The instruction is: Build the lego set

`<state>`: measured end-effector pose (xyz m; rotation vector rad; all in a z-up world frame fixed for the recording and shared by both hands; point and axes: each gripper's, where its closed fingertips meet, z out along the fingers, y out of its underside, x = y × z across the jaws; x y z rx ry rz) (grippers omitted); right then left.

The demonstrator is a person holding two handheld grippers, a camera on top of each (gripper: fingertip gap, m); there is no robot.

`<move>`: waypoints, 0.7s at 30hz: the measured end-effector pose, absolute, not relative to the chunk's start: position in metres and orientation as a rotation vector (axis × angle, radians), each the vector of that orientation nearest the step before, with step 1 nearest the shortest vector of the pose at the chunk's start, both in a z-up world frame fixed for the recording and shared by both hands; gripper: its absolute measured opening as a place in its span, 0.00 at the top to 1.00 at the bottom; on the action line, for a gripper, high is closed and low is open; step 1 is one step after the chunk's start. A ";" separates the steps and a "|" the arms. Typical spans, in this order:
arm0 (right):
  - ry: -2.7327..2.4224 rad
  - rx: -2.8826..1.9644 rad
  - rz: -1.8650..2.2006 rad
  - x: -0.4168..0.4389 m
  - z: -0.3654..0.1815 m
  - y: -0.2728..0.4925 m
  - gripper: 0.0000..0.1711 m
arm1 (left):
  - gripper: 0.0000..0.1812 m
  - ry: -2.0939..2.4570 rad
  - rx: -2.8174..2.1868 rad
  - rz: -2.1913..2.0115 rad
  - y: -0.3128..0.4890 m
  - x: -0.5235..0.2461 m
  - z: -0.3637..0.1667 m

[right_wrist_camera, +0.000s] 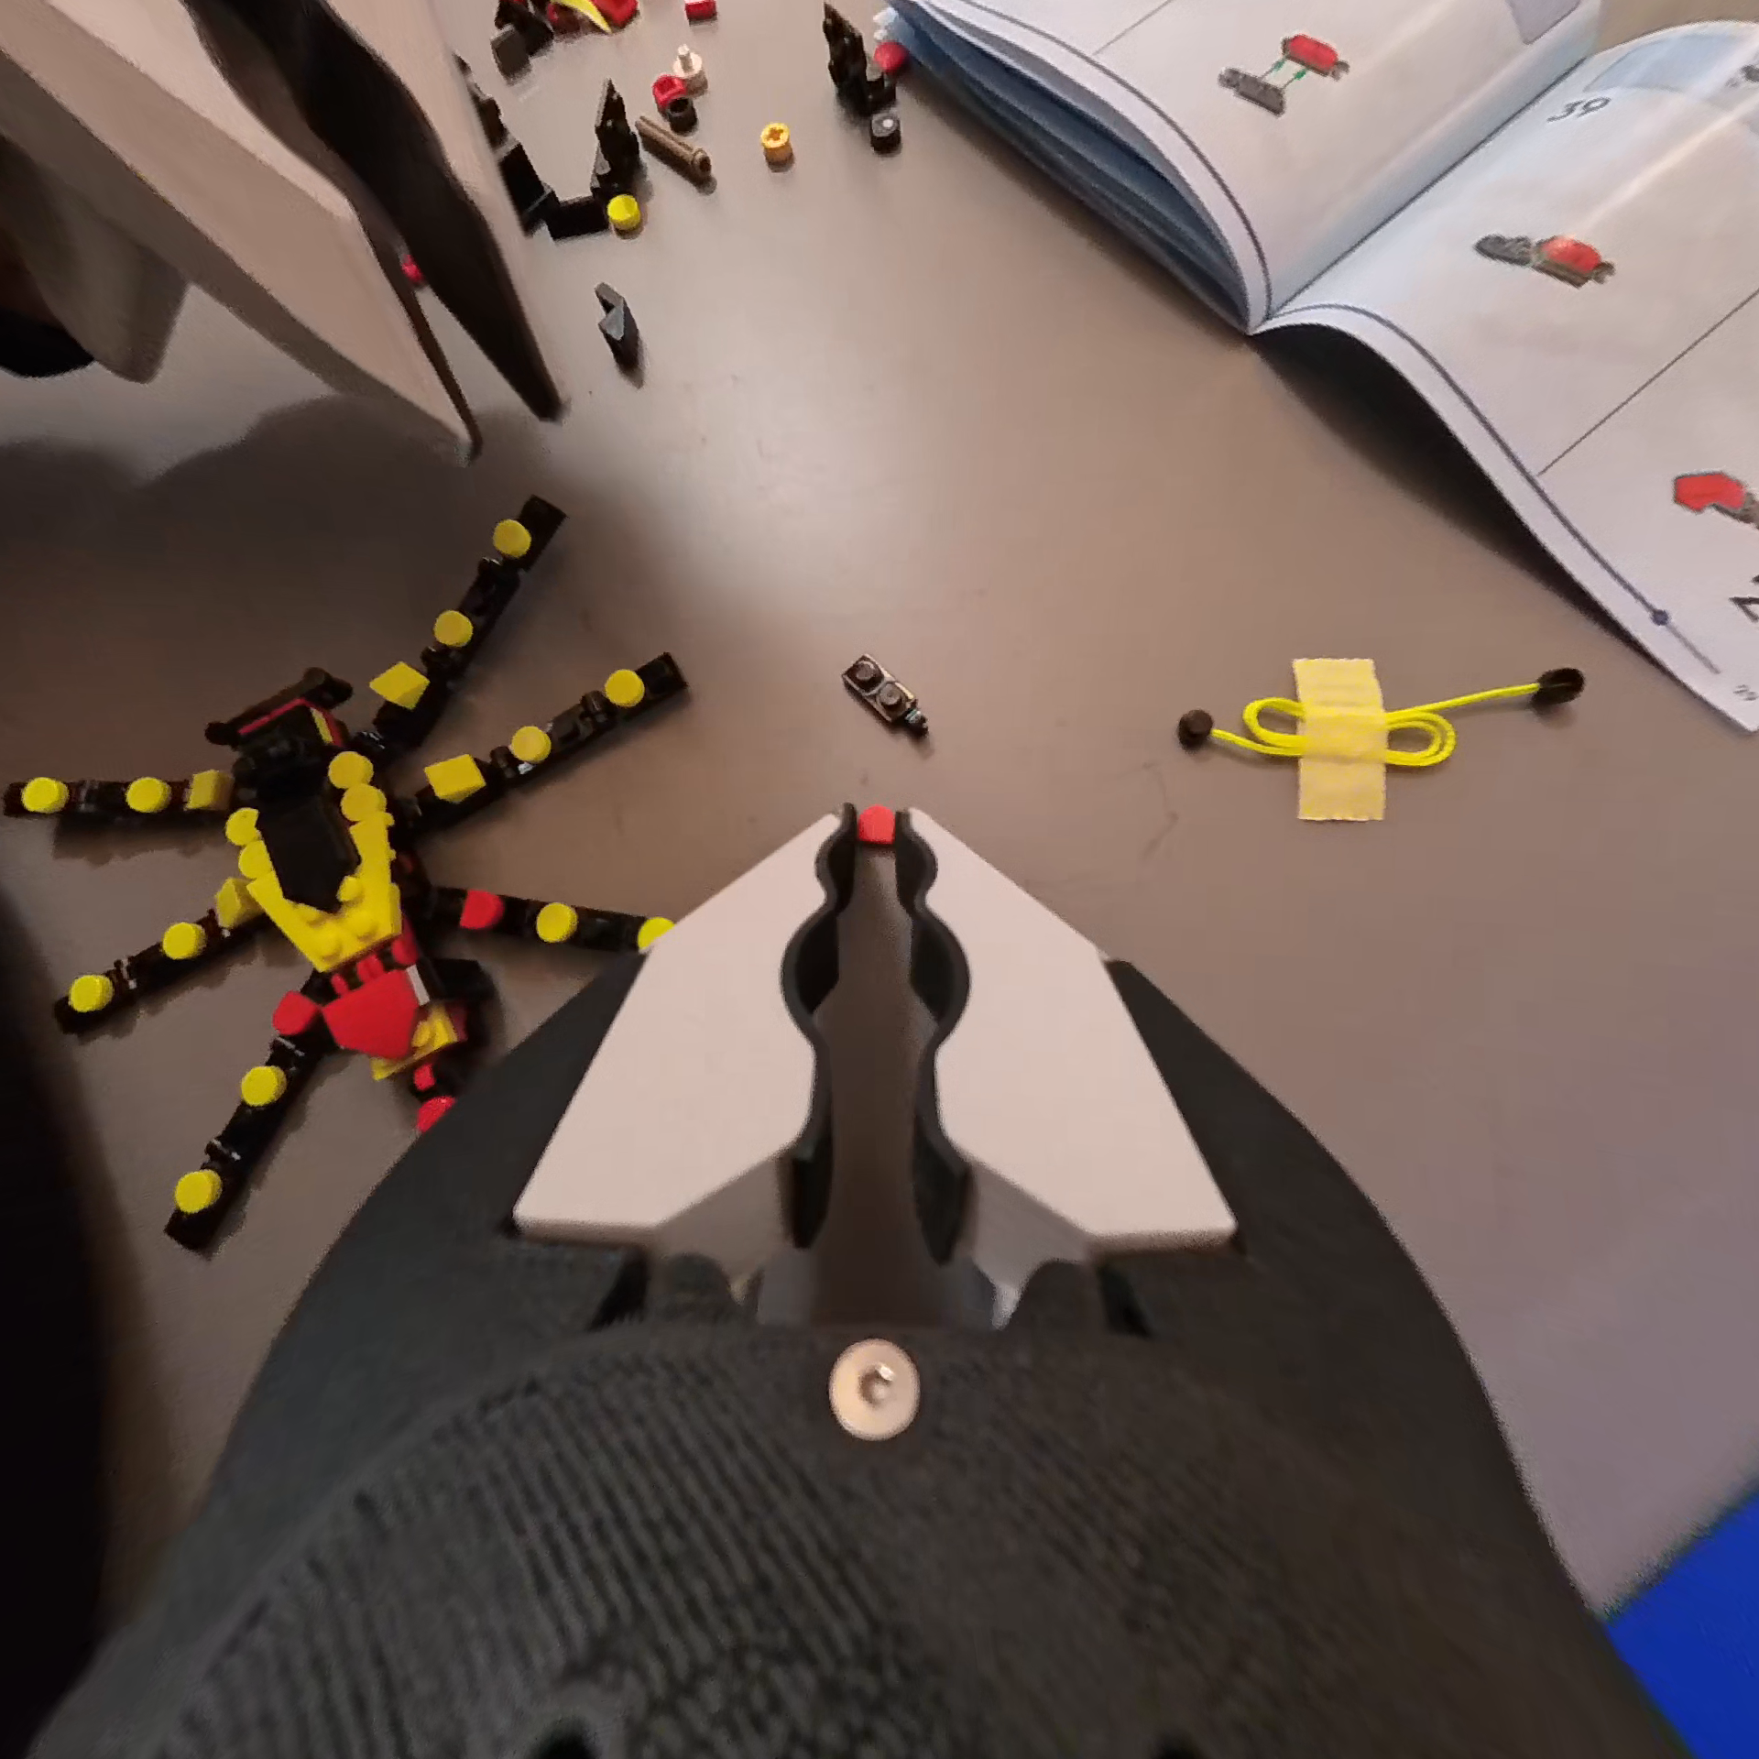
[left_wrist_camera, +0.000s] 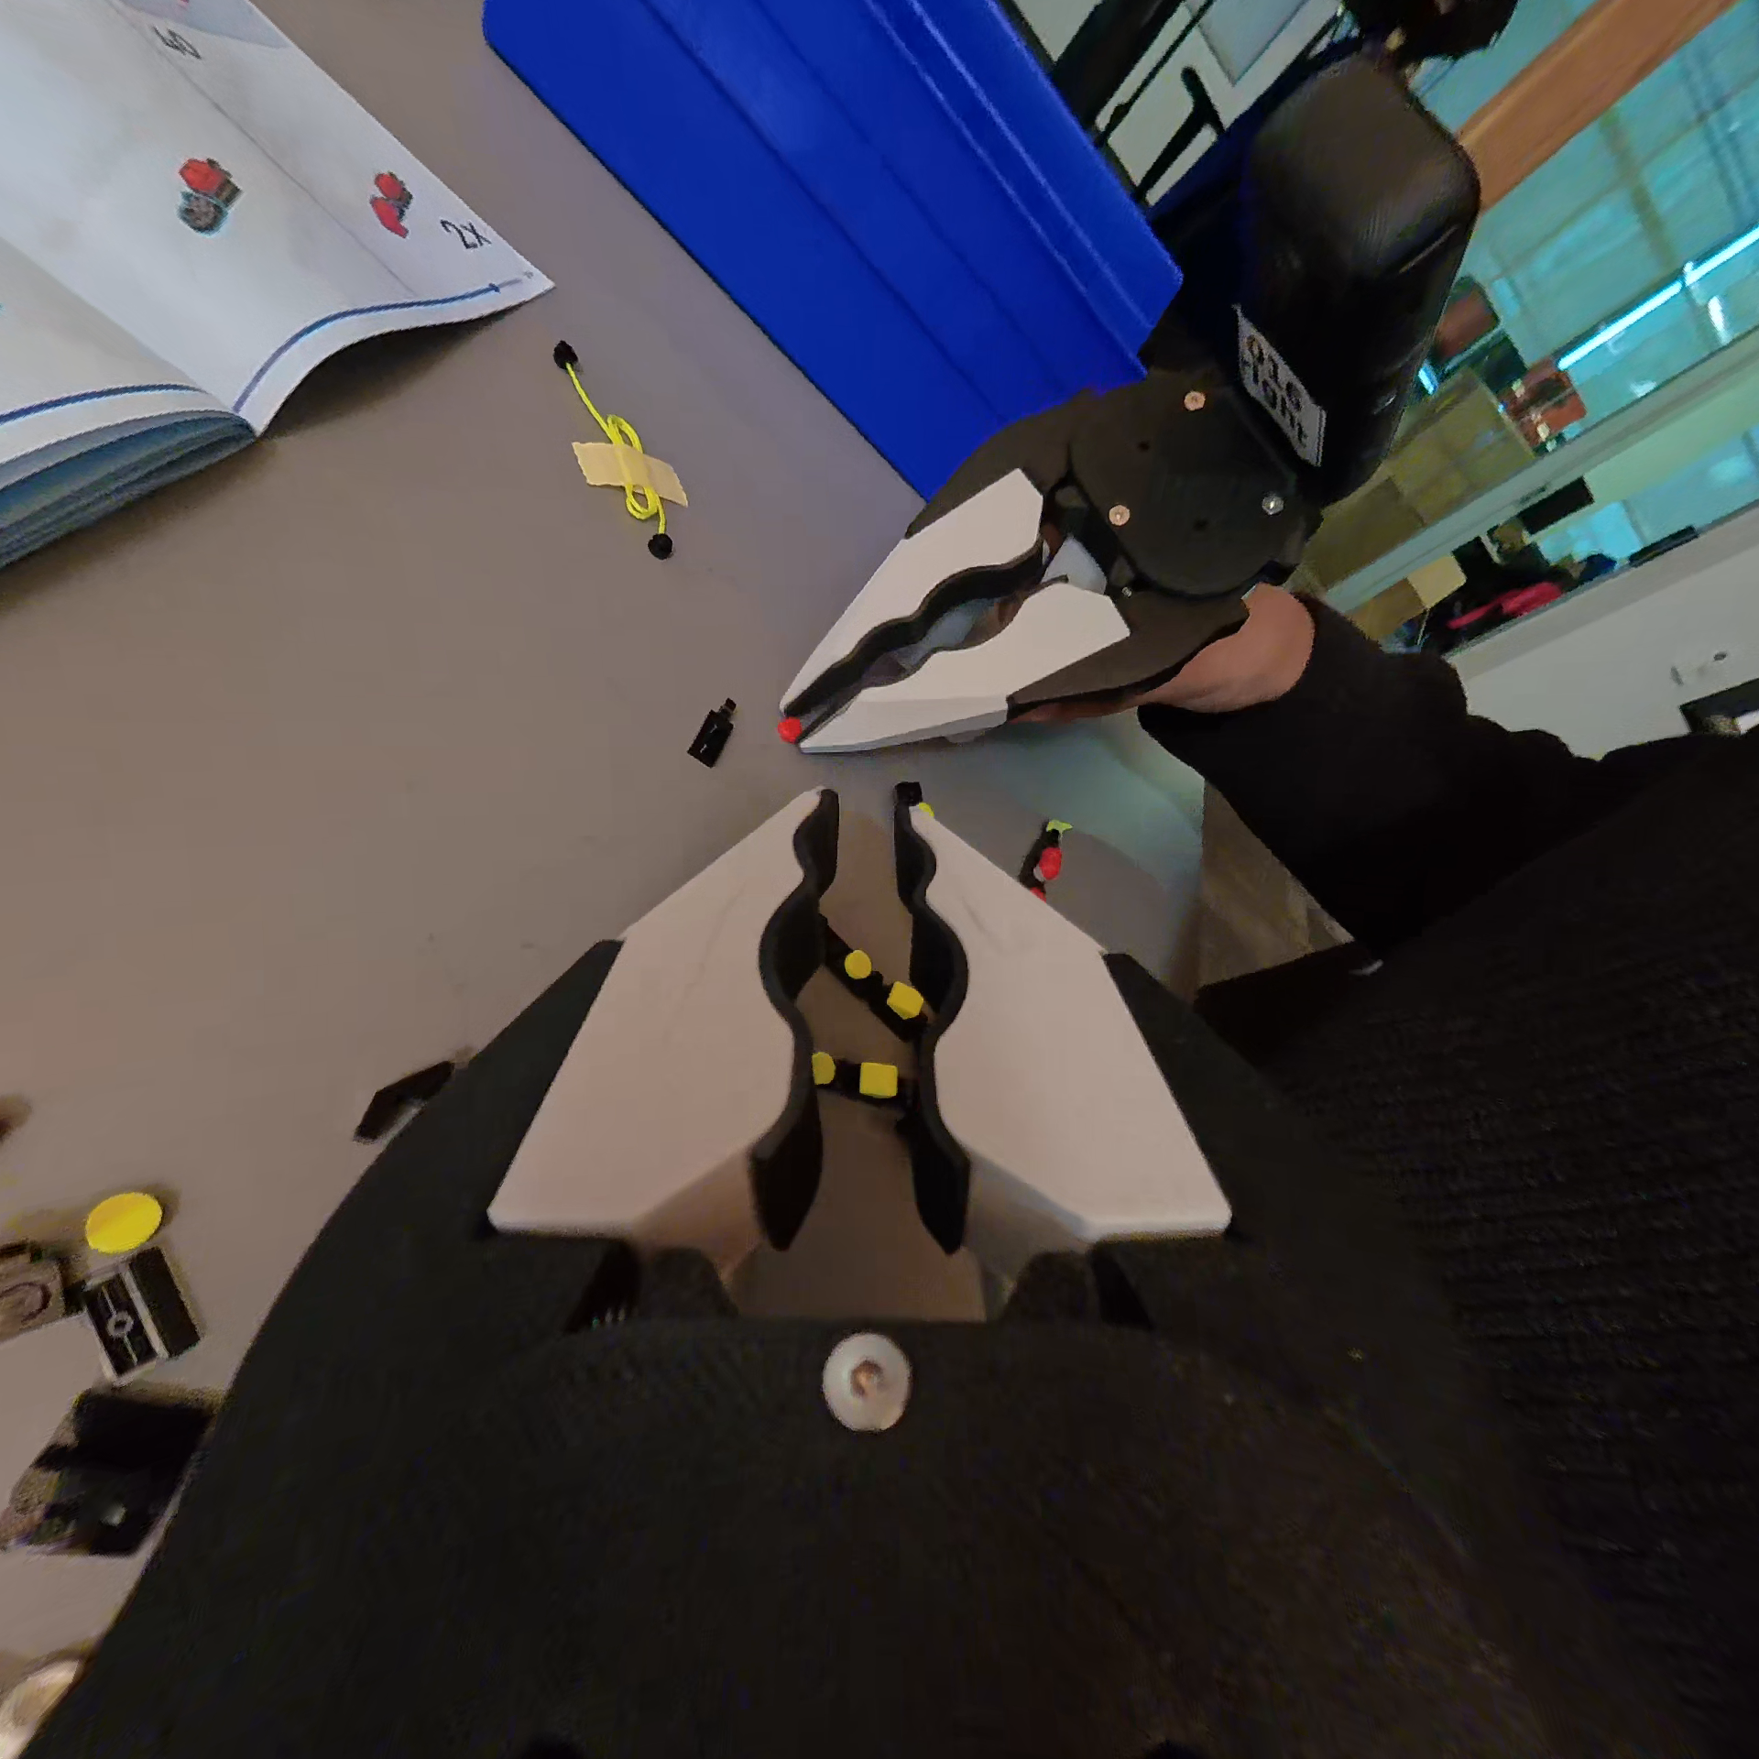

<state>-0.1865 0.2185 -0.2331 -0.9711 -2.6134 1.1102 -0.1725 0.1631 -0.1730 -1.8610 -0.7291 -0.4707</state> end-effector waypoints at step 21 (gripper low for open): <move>-2.524 -0.807 1.271 -0.187 -0.204 0.217 0.92 | 0.92 -0.105 -2.399 -0.325 0.202 -0.173 -0.227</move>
